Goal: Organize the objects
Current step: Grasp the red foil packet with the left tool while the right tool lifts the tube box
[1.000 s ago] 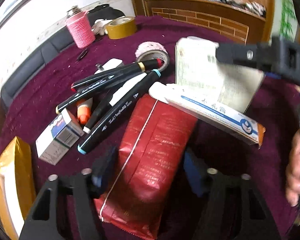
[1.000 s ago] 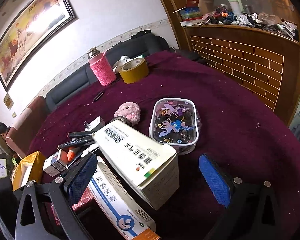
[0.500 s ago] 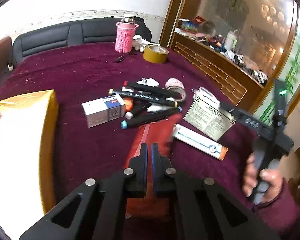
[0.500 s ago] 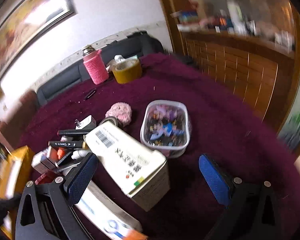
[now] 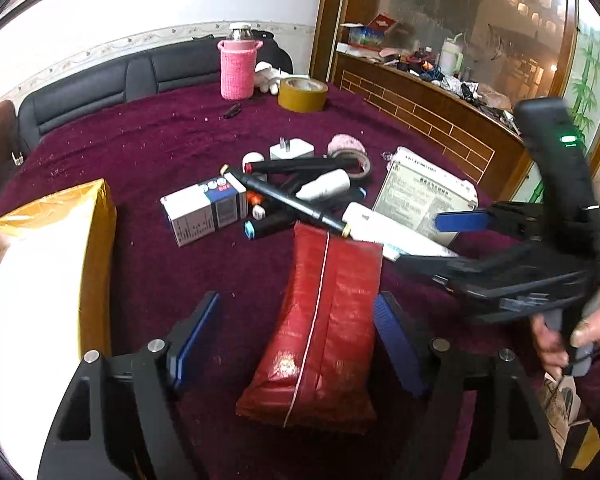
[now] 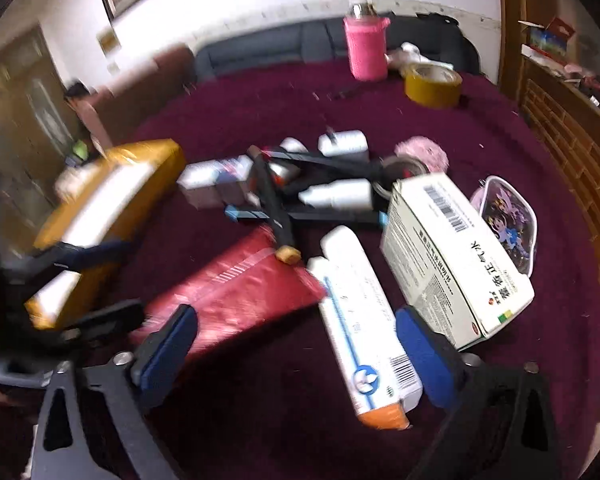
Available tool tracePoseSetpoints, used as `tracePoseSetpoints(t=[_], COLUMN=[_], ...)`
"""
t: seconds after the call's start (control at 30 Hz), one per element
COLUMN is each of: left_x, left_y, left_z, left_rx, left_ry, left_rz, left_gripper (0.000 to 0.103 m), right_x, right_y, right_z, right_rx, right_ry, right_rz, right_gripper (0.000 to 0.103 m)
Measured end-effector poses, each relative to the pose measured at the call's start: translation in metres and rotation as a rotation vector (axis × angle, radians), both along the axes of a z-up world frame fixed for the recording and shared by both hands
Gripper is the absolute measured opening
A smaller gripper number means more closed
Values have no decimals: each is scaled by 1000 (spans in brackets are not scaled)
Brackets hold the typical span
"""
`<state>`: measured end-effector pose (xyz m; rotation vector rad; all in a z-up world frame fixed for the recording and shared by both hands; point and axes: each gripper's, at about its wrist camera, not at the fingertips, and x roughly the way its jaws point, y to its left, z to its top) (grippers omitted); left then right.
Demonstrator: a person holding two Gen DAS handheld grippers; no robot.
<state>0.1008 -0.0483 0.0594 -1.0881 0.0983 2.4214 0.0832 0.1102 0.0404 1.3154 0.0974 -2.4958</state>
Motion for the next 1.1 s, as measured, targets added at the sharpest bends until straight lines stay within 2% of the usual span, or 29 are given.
tracePoseSetpoints(t=[0.07,0.13,0.2,0.3,0.47,0.5,0.57,0.6,0.67,0.7,0.77,0.8,0.97,1.1], left_x=[0,0,-2,-5,-21,-23,-29,-30,-30,-31,-30,-28,-9,4], left_y=[-1,2,11,34,70,72,67,66,56,51,38,34,10,-12], left_z=[-5,-7,-11,-21,-48,-52,-52,-51,-47,-45,-43,-41,-26,-8], left_rx=[-3,-6,-20,-70,-241,-244,-193,-193,-147,-119,-64,-47,60,140], left_ry=[-14,-26,-43,-59,-75,-69,-80,-73,-85,-97,-125,-130,-135,-103], left_rz=[-10,-25,-52,-113,-125,-117,-96,-78,-62,-54,-28,-19,16,48], left_gripper=[76,76,76,77,79,80,78,61,52,49,47,46,45,46], right_x=[-8,-12,-17,-27,-25,-26,-28,-28,-29,-33,-31,-31,-23,-13], right_y=[-4,-6,-6,1,5,7,8,8,8,8,9,11,22,32], right_z=[-12,-19,-22,-29,-31,-31,-31,-30,-31,-30,-28,-28,-25,-16], right_rx=[54,129,154,141,118,113,106,106,105,105,109,105,11,-126], right_ry=[-39,-39,-44,-66,-65,-64,-64,-63,-68,-71,-71,-73,-89,-82], right_rz=[-3,-27,-39,-61,-70,-72,-72,-70,-67,-67,-60,-59,-74,-66], right_gripper=[69,61,58,58,59,59,59,59,59,55,39,25,21,21])
